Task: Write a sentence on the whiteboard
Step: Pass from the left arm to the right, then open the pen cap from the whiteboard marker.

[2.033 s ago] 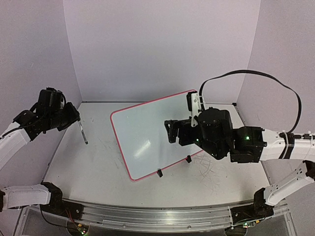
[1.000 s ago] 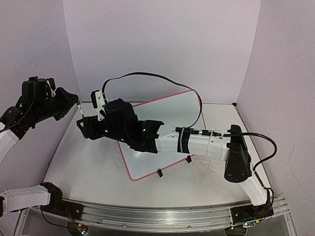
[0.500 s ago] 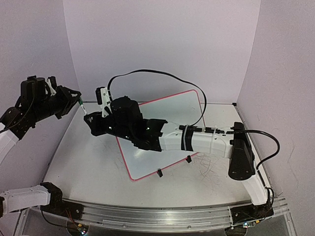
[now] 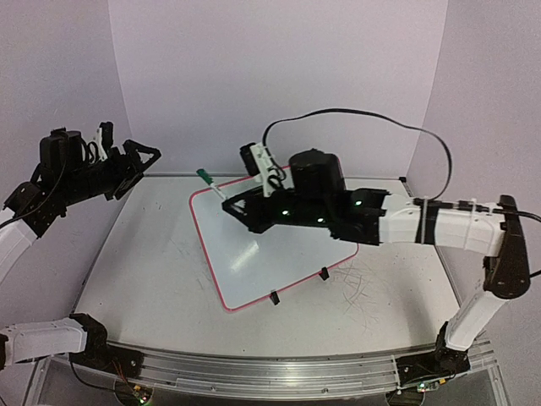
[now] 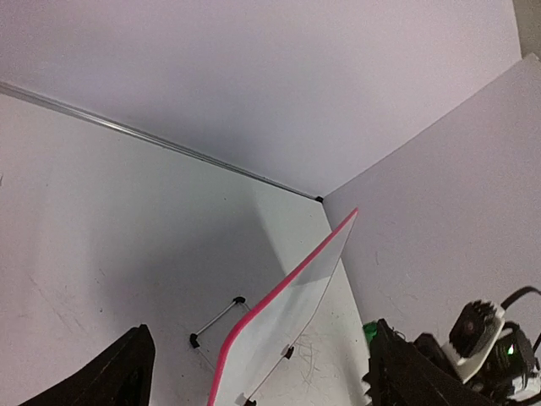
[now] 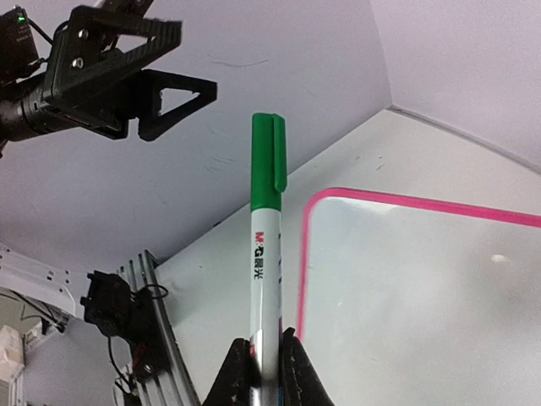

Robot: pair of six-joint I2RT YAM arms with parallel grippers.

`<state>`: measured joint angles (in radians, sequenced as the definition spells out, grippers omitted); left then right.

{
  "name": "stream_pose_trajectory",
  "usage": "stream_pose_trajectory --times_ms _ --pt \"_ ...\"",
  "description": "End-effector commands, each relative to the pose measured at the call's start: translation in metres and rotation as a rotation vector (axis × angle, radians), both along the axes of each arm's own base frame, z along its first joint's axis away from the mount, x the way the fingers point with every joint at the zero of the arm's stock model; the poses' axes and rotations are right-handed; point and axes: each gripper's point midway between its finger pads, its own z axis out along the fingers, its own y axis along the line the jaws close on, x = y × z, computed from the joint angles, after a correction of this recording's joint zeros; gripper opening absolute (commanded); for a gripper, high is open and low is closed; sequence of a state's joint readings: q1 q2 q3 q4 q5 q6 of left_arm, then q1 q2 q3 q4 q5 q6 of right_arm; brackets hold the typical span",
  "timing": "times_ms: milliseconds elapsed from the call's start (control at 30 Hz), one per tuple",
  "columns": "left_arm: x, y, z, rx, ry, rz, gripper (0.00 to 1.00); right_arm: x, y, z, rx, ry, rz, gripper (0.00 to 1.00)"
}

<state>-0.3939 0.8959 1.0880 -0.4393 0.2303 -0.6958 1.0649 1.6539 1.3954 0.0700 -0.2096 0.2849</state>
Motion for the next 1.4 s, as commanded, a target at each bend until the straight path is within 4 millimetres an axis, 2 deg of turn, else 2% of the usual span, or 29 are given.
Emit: stream_pose_trajectory --times_ms 0,133,267,400,600,700,800,1000,1167,1367 --pt "-0.020 -0.035 0.022 0.048 -0.187 -0.275 0.89 -0.028 -0.046 -0.009 -0.132 -0.081 0.150 0.00" --pt "-0.037 -0.069 0.013 0.012 -0.175 -0.541 0.89 -0.055 -0.069 -0.013 -0.186 -0.129 0.249 0.00" --pt "-0.061 -0.087 0.009 -0.030 -0.186 -0.742 0.92 -0.069 -0.082 -0.007 -0.188 -0.159 0.295 0.00" --pt "-0.080 -0.105 -0.005 -0.066 -0.135 -0.895 0.94 -0.073 -0.085 -0.006 -0.204 -0.162 0.310 0.00" --pt "-0.111 -0.149 -0.021 -0.057 -0.087 -1.055 0.92 -0.075 -0.079 -0.009 -0.209 -0.140 0.346 0.00" --pt "-0.117 -0.166 -0.028 -0.044 -0.074 -1.093 0.87 -0.076 -0.076 -0.009 -0.206 -0.137 0.358 0.00" --pt "-0.116 -0.173 -0.036 -0.039 -0.046 -1.103 0.80 -0.078 -0.074 -0.008 -0.201 -0.132 0.372 0.00" --pt "-0.122 -0.190 -0.044 -0.047 0.000 -1.161 0.59 -0.080 -0.073 -0.011 -0.208 -0.119 0.386 0.00" --pt "-0.124 -0.194 -0.042 -0.053 -0.001 -1.181 0.44 -0.079 -0.074 -0.014 -0.222 -0.119 0.384 0.00" --pt "-0.125 -0.193 -0.039 -0.054 -0.018 -1.186 0.33 -0.078 -0.075 -0.019 -0.240 -0.117 0.384 0.00"
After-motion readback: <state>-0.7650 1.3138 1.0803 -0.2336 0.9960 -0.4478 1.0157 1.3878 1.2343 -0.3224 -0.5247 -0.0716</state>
